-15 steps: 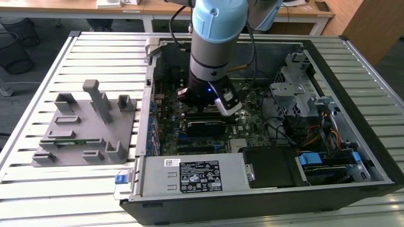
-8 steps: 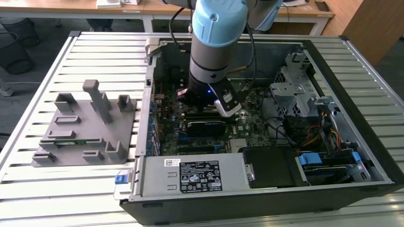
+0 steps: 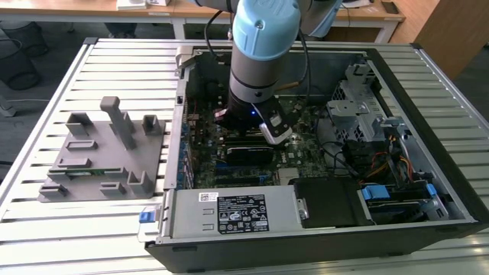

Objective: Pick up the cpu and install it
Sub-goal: 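Install the second cpu locking lever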

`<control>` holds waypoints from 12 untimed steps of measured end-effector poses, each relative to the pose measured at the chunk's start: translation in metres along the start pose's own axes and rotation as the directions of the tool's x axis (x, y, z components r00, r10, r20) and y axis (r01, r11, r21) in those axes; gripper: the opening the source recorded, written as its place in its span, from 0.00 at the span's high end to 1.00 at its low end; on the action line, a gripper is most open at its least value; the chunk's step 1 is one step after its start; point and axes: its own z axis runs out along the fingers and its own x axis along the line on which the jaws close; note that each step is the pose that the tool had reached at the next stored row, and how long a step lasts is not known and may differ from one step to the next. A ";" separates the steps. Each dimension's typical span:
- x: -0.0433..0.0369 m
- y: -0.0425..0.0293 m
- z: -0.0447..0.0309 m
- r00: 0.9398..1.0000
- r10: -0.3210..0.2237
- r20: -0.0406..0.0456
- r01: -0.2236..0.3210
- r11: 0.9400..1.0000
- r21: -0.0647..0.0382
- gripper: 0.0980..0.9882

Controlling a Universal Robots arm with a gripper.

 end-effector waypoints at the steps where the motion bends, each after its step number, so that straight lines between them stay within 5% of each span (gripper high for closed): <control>1: 0.0000 -0.0003 -0.0001 1.000 0.000 0.000 0.000 1.000 -0.001 0.99; 5: 0.0001 -0.0020 -0.0005 1.000 -0.001 0.001 0.001 1.000 -0.008 0.99; 12: 0.0002 -0.0036 0.0011 1.000 -0.002 0.003 0.002 0.999 -0.037 0.99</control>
